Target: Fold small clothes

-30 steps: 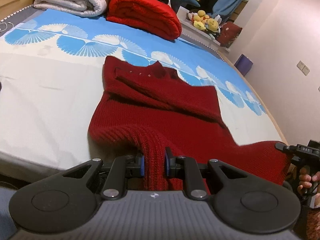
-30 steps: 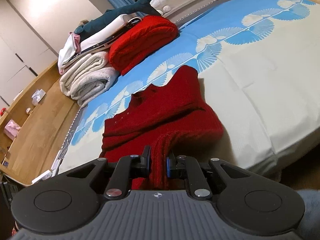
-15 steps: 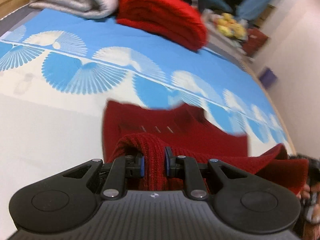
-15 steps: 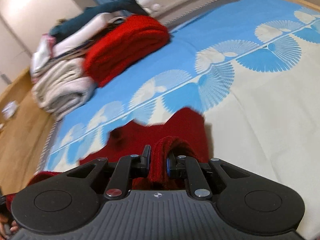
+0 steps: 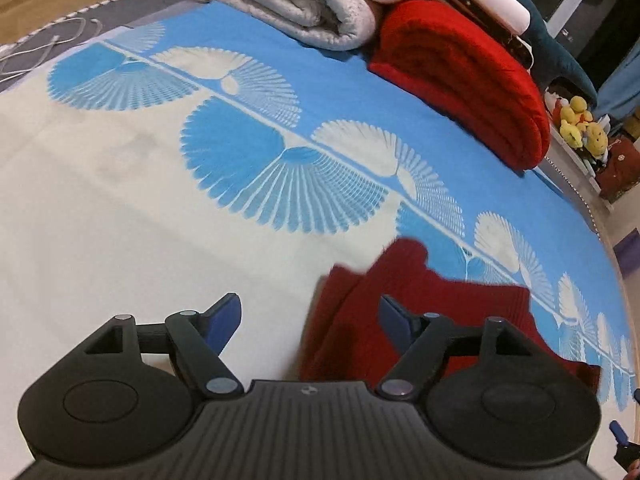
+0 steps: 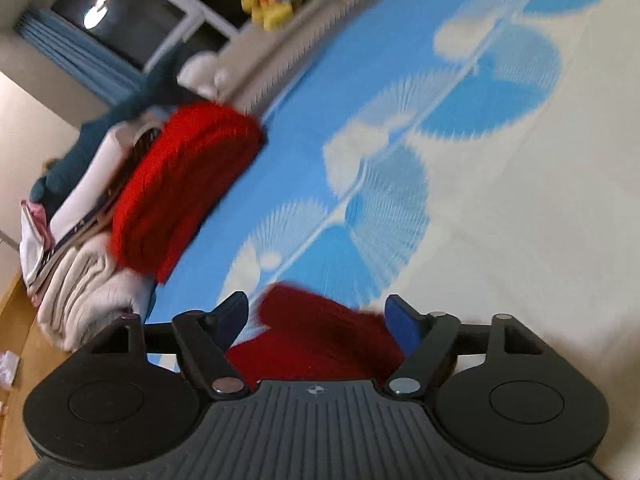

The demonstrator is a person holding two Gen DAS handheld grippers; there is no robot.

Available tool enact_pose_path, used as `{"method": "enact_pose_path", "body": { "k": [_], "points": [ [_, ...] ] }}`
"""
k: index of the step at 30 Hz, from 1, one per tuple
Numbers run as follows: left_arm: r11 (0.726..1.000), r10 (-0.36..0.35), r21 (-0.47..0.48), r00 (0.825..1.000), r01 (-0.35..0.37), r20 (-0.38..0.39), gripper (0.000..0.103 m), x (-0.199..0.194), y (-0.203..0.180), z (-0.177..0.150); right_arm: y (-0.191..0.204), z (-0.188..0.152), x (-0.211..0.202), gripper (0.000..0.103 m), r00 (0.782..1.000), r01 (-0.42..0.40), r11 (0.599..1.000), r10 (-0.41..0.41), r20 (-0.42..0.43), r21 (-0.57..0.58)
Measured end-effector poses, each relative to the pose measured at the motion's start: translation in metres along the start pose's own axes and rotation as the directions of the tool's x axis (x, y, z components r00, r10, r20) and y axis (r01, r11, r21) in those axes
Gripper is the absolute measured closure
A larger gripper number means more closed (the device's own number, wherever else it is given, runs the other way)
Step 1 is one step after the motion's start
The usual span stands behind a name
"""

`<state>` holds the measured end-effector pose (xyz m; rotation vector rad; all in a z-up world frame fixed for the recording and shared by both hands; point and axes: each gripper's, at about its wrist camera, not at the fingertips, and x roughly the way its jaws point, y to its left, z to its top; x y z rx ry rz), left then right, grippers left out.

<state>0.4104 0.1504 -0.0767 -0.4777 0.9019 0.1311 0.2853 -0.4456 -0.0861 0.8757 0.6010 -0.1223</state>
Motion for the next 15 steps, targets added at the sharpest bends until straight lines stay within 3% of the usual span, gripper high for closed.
{"method": "enact_pose_path", "body": {
  "k": [4,8,10,15],
  "points": [
    [0.999,-0.041,-0.004,0.999,0.041,0.02,0.012,-0.02,0.0,-0.034,0.002,-0.022,-0.03,0.023,0.999,0.018,0.999,-0.016,0.051,-0.029],
    [0.985,-0.029,0.172,0.998,0.02,0.052,0.011,-0.012,-0.019,-0.048,0.012,-0.044,-0.03,0.021,0.996,0.068,0.982,-0.058,0.062,-0.176],
    [0.964,-0.028,0.266,0.996,0.004,0.084,0.011,-0.005,-0.03,-0.051,0.018,-0.051,-0.02,0.021,0.993,0.112,0.946,-0.094,0.073,-0.303],
    [0.928,-0.057,0.372,0.995,0.025,0.077,0.011,0.021,-0.052,-0.046,0.031,-0.065,0.025,0.021,0.983,0.184,0.809,-0.151,0.105,-0.559]
  ]
}}
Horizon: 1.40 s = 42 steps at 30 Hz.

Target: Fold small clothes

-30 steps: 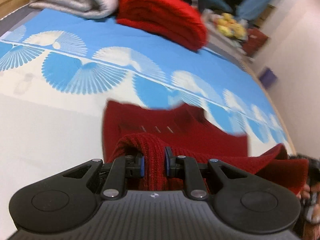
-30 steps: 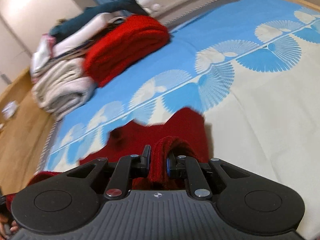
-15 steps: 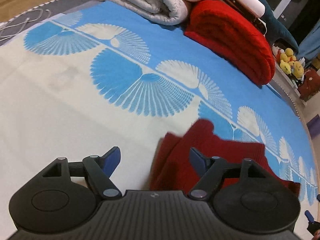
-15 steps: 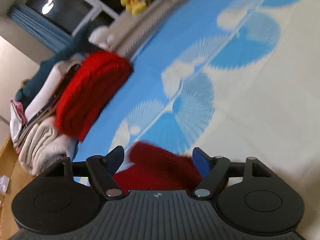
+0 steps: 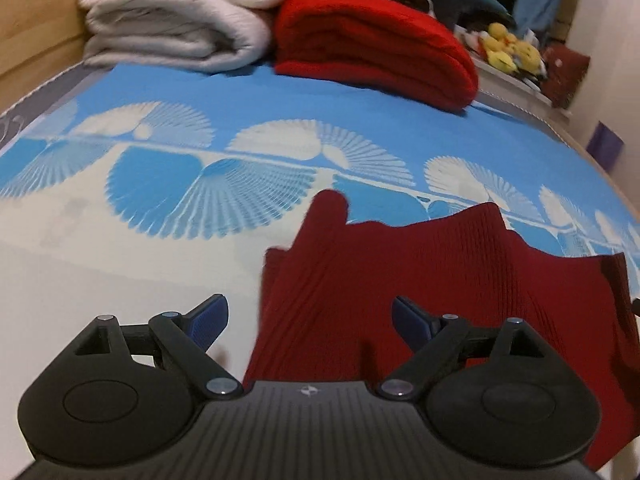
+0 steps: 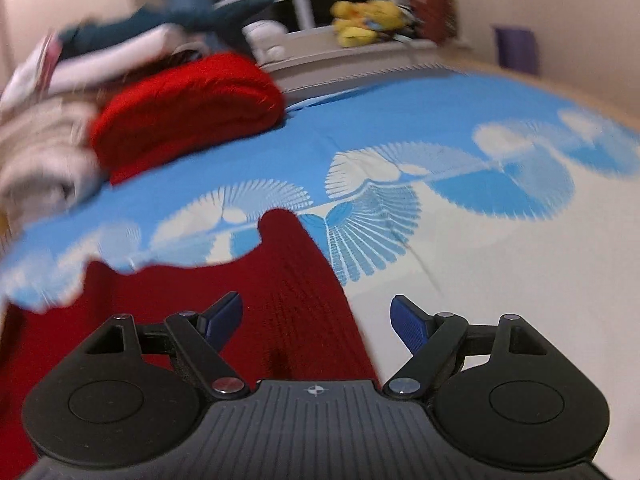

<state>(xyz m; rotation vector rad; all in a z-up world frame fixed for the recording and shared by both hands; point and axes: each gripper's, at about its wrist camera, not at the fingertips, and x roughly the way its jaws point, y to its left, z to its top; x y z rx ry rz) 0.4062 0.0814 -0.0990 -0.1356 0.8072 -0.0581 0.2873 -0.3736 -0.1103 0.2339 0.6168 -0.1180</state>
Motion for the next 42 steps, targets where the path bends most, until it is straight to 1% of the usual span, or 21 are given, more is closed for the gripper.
{"method": "enact_pose_path", "body": {
  "k": [2,5,6,7,8,9,10,12,15,17,22,24,28,32,33,35,36,37,38,39,42],
  "points": [
    [1.0,-0.011,-0.009,1.0,0.011,-0.012,0.011,0.012,-0.001,0.003,0.006,0.0,0.015,0.021,1.0,0.016,0.999,-0.017,-0.018,-0.05],
    [0.999,-0.028,-0.036,0.998,0.026,-0.054,0.011,0.03,0.0,0.005,0.013,0.0,0.034,0.021,0.998,0.038,0.998,-0.04,-0.047,-0.044],
    [0.999,-0.032,-0.037,0.998,0.03,-0.051,0.02,0.034,0.0,0.005,0.014,0.0,0.037,0.023,0.998,0.053,0.998,-0.054,-0.042,-0.037],
    [0.999,-0.031,-0.039,0.998,0.029,-0.045,0.05,0.036,0.0,0.006,0.016,0.0,0.039,0.032,0.998,0.061,0.998,-0.062,-0.03,-0.03],
    [0.998,-0.033,-0.052,0.998,0.03,-0.056,0.066,0.039,0.001,0.007,0.017,0.001,0.04,0.043,0.998,0.053,0.998,-0.053,-0.022,-0.016],
    [0.996,-0.031,-0.082,0.997,0.026,-0.065,0.086,0.04,0.004,0.01,0.018,0.003,0.042,0.071,0.999,0.037,0.999,-0.037,-0.026,0.0],
    [0.993,-0.029,-0.118,0.998,0.022,-0.055,0.09,0.038,0.008,0.013,0.019,0.005,0.042,0.085,0.999,0.041,0.999,-0.041,-0.03,0.02],
    [0.984,-0.018,-0.176,0.999,0.012,-0.036,0.09,0.029,0.017,0.017,0.016,0.013,0.037,0.091,0.998,0.069,0.995,-0.069,-0.013,0.071],
    [0.974,-0.023,-0.223,1.0,0.022,0.0,0.091,0.018,0.03,0.023,-0.006,0.026,0.023,0.091,0.999,0.021,0.968,-0.028,0.023,0.249],
    [0.975,-0.015,-0.223,1.0,0.012,-0.012,0.091,0.02,0.035,0.022,-0.019,0.028,0.022,0.091,1.0,-0.005,0.95,-0.005,0.03,0.311],
    [0.973,0.037,-0.225,0.996,-0.053,-0.076,0.091,0.043,0.039,0.012,-0.038,0.006,0.054,0.091,0.995,0.079,0.919,-0.046,-0.093,0.385],
    [0.971,0.044,-0.232,0.997,-0.059,-0.071,0.091,0.042,0.038,0.013,-0.035,0.009,0.051,0.091,0.996,0.071,0.912,-0.042,-0.081,0.404],
    [0.973,0.054,-0.224,0.998,-0.063,-0.044,0.091,0.035,0.036,0.017,-0.031,0.02,0.036,0.091,1.0,-0.01,0.913,0.011,0.0,0.408],
    [0.975,0.06,-0.209,0.996,-0.072,-0.064,0.09,0.042,0.038,0.014,-0.048,0.012,0.049,0.09,0.998,0.034,0.865,-0.001,-0.067,0.5],
    [0.978,0.07,-0.19,0.996,-0.081,-0.063,0.087,0.042,0.035,0.013,-0.051,0.008,0.054,0.086,0.996,0.047,0.856,-0.001,-0.091,0.514],
    [0.979,0.101,-0.17,0.993,-0.109,-0.053,0.075,0.04,0.032,0.013,-0.052,0.004,0.058,0.07,0.992,0.096,0.859,-0.044,-0.115,0.502],
    [0.976,0.126,-0.17,0.991,-0.133,-0.05,0.055,0.039,0.031,0.013,-0.051,0.004,0.057,0.054,0.991,0.118,0.866,-0.071,-0.114,0.485],
    [0.97,0.163,-0.173,0.986,-0.168,-0.042,0.035,0.037,0.032,0.012,-0.05,0.005,0.056,0.05,0.99,0.129,0.873,-0.087,-0.11,0.47],
    [0.962,0.203,-0.181,0.979,-0.205,-0.032,0.027,0.035,0.033,0.012,-0.049,0.005,0.054,0.049,0.99,0.13,0.88,-0.092,-0.104,0.456],
    [0.957,0.216,-0.191,0.976,-0.217,-0.026,0.022,0.032,0.035,0.014,-0.048,0.007,0.052,0.05,0.991,0.128,0.887,-0.093,-0.101,0.444],
    [0.963,0.173,-0.208,0.985,-0.173,-0.017,0.022,0.023,0.038,0.018,-0.037,0.016,0.033,0.05,0.994,0.108,0.914,-0.105,-0.031,0.392]
  ]
}}
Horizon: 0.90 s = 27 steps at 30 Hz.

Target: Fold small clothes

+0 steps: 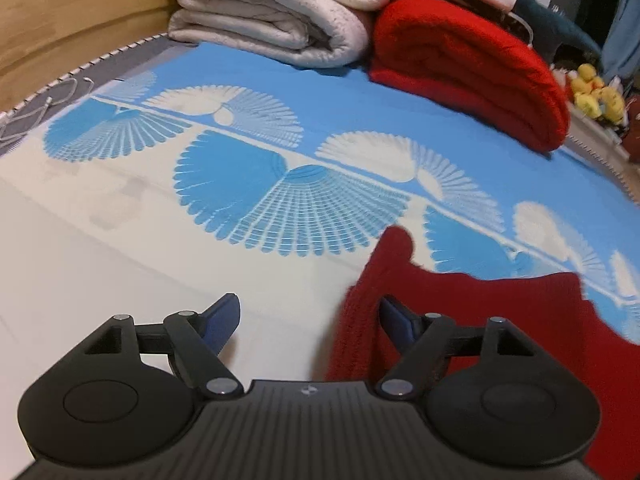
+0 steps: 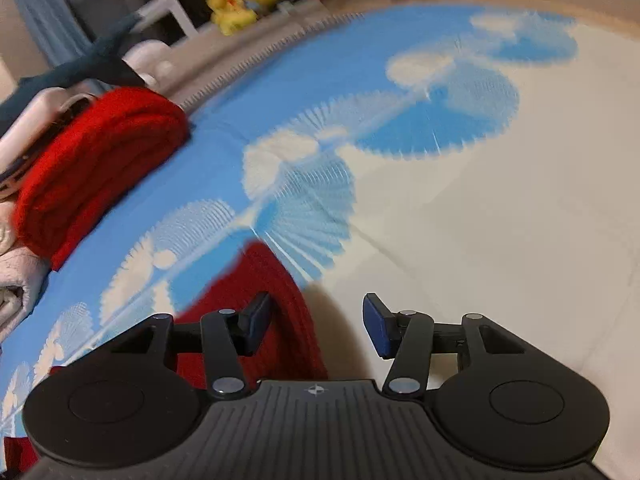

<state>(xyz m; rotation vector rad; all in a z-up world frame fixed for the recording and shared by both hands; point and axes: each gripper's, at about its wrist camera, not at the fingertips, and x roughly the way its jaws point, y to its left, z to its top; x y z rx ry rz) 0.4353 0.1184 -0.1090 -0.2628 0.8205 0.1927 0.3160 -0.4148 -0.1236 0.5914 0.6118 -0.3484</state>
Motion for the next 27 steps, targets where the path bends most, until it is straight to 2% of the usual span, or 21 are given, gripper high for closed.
{"method": "enact_pose_path", "body": {
  "k": [5,6,7,9,10,12,14,15,17,18,20,22,24,26,27],
  "points": [
    [0.992,-0.071,0.1,0.997,0.072,-0.009,0.018,-0.017,-0.015,-0.006,0.026,0.001,-0.044,0.05,0.98,-0.036,0.979,0.074,0.183,-0.201],
    [0.988,-0.087,0.13,0.996,0.088,-0.017,0.017,-0.019,-0.019,-0.01,0.029,-0.001,-0.049,0.053,0.976,-0.072,0.969,0.118,0.183,-0.238],
    [0.982,-0.097,0.16,0.995,0.1,-0.024,0.016,-0.02,-0.024,-0.014,0.032,-0.002,-0.051,0.062,0.974,-0.114,0.957,0.16,0.159,-0.266],
    [0.97,-0.099,0.22,0.994,0.105,-0.039,0.014,-0.017,-0.032,-0.024,0.038,-0.009,-0.048,0.07,0.972,-0.194,0.93,0.225,0.066,-0.313],
    [0.965,-0.085,0.244,0.995,0.094,-0.047,0.012,-0.013,-0.035,-0.028,0.041,-0.014,-0.042,0.07,0.973,-0.21,0.92,0.231,0.023,-0.33],
    [0.962,-0.016,0.273,0.998,0.034,-0.068,0.012,0.002,-0.036,-0.035,0.046,-0.025,-0.023,0.072,0.978,-0.208,0.909,0.199,-0.063,-0.362],
    [0.97,0.015,0.241,0.996,0.007,-0.091,0.004,0.017,-0.029,-0.039,0.044,-0.033,-0.002,0.073,0.988,-0.146,0.918,0.117,-0.101,-0.368],
    [0.98,0.024,0.197,0.995,-0.004,-0.097,0.0,0.022,-0.022,-0.038,0.038,-0.034,0.008,0.073,0.991,-0.117,0.928,0.086,-0.101,-0.354],
    [0.99,0.005,0.137,0.992,0.013,-0.128,0.0,0.025,-0.012,-0.032,0.026,-0.029,0.014,0.074,0.991,-0.117,0.951,0.091,-0.1,-0.287],
    [0.992,0.016,0.123,0.992,-0.001,-0.121,0.0,0.024,-0.008,-0.029,0.02,-0.023,0.014,0.074,0.993,-0.097,0.967,0.078,-0.089,-0.236],
    [0.989,0.073,0.136,0.994,-0.062,-0.08,0.0,0.02,-0.005,-0.025,0.006,-0.013,0.017,0.075,0.994,-0.086,0.986,0.074,-0.084,-0.141],
    [0.988,0.097,0.131,0.993,-0.087,-0.069,0.0,0.018,-0.001,-0.024,-0.005,-0.01,0.022,0.085,0.993,-0.065,0.994,0.055,-0.104,-0.087],
    [0.99,0.087,0.117,0.993,-0.078,-0.075,0.0,0.016,0.002,-0.023,-0.005,-0.013,0.023,0.083,0.996,-0.011,0.993,0.001,-0.092,-0.115],
    [0.988,0.093,0.132,0.993,-0.084,-0.066,0.0,0.013,0.002,-0.022,0.0,-0.014,0.018,0.076,0.997,0.048,0.984,-0.057,-0.047,-0.174],
    [0.986,0.096,0.142,0.994,-0.087,-0.059,0.0,0.01,0.001,-0.021,0.0,-0.015,0.014,0.074,0.998,0.054,0.982,-0.06,-0.028,-0.179]
  ]
}}
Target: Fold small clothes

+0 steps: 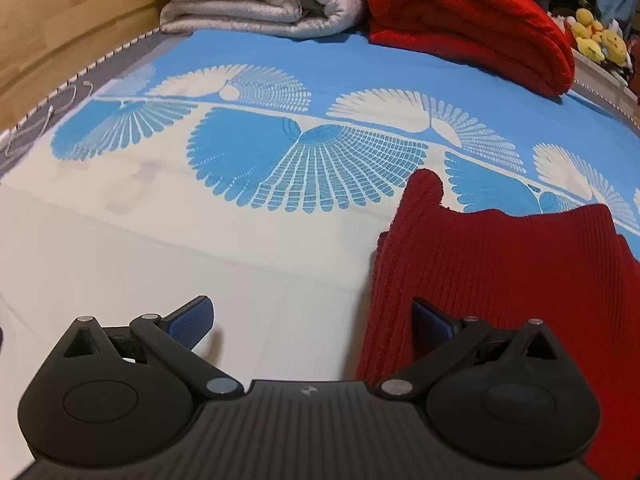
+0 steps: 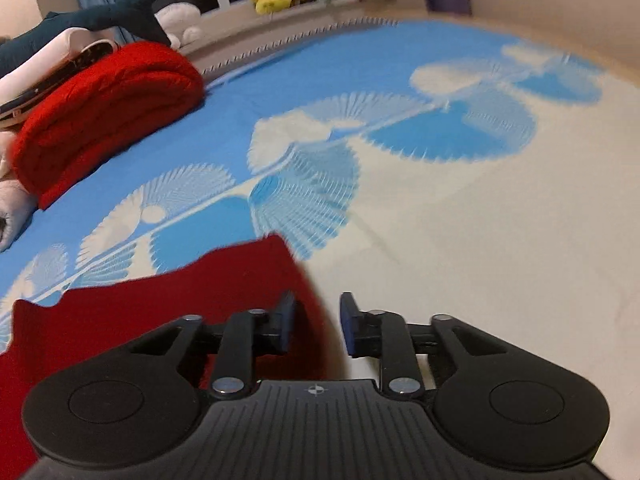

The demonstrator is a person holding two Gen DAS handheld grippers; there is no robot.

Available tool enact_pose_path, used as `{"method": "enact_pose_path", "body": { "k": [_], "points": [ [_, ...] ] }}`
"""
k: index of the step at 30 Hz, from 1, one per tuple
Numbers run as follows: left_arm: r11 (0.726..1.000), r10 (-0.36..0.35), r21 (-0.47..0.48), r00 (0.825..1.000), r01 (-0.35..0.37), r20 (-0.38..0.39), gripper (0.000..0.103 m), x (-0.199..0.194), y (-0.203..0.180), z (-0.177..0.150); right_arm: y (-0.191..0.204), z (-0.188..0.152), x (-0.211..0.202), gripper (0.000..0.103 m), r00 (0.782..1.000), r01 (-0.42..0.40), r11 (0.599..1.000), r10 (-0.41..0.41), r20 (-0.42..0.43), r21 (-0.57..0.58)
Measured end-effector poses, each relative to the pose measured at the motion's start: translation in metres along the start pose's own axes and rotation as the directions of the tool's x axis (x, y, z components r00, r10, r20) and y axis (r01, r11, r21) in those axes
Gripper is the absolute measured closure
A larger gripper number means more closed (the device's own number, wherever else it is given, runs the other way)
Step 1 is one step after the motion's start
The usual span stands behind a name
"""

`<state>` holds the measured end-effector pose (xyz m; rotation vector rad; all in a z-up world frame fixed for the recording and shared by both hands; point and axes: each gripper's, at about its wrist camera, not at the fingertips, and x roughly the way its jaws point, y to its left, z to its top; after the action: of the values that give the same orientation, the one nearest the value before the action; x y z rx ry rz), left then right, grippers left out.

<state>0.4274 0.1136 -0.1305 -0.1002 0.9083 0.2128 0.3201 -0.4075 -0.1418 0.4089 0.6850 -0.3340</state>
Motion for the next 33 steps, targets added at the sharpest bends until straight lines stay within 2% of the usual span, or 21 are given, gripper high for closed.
{"method": "enact_pose_path", "body": {
  "k": [2,5,9,13,17,19,21,23,27,30,32,33],
  "points": [
    [1.0,-0.003,0.013,1.0,0.003,0.011,0.0,-0.006,0.001,-0.001,0.002,0.001,-0.011,0.074,1.0,-0.012,1.0,0.012,0.028,-0.002],
    [0.999,-0.032,0.015,0.999,0.032,0.025,0.0,-0.025,0.003,-0.007,0.004,0.003,-0.035,0.069,0.996,-0.058,0.998,0.059,0.073,-0.024],
    [0.995,-0.101,0.009,0.994,0.1,0.033,0.0,-0.064,0.004,-0.024,0.008,-0.003,-0.081,0.055,0.986,-0.141,0.99,0.141,0.087,-0.002],
    [0.993,-0.118,0.035,0.991,0.116,0.065,0.0,-0.108,0.004,-0.047,0.01,-0.021,-0.131,0.039,0.963,-0.256,0.966,0.251,0.1,0.045],
    [0.988,-0.151,-0.021,0.987,0.152,0.057,0.0,-0.137,0.026,-0.08,0.004,-0.066,-0.17,0.035,0.944,-0.327,0.945,0.327,0.049,-0.003],
    [0.986,-0.151,-0.071,0.988,0.153,0.041,0.0,-0.143,0.042,-0.097,0.0,-0.084,-0.177,0.033,0.947,-0.321,0.946,0.321,-0.003,-0.038],
    [0.988,-0.122,-0.091,0.992,0.123,0.013,0.0,-0.139,0.053,-0.112,-0.005,-0.093,-0.178,0.028,0.948,-0.317,0.947,0.315,-0.052,-0.051],
    [0.99,-0.104,-0.102,0.994,0.102,-0.019,0.0,-0.132,0.06,-0.12,-0.008,-0.095,-0.174,0.028,0.952,-0.302,0.951,0.296,-0.074,-0.074],
    [0.967,-0.21,-0.151,0.977,0.205,-0.02,0.0,-0.125,0.067,-0.121,-0.017,-0.096,-0.161,0.029,0.972,-0.225,0.971,0.219,-0.083,-0.081],
    [0.951,-0.259,-0.178,0.966,0.253,-0.011,0.0,-0.121,0.065,-0.117,-0.017,-0.096,-0.161,0.036,0.967,-0.249,0.965,0.244,-0.07,-0.081],
    [0.968,-0.22,-0.129,0.975,0.213,-0.035,0.0,-0.113,0.056,-0.115,-0.01,-0.097,-0.157,0.042,0.956,-0.291,0.951,0.285,-0.064,-0.106],
    [0.987,-0.145,-0.078,0.988,0.14,-0.06,0.0,-0.106,0.048,-0.114,-0.005,-0.097,-0.155,0.044,0.949,-0.314,0.942,0.306,-0.077,-0.121]
  ]
}}
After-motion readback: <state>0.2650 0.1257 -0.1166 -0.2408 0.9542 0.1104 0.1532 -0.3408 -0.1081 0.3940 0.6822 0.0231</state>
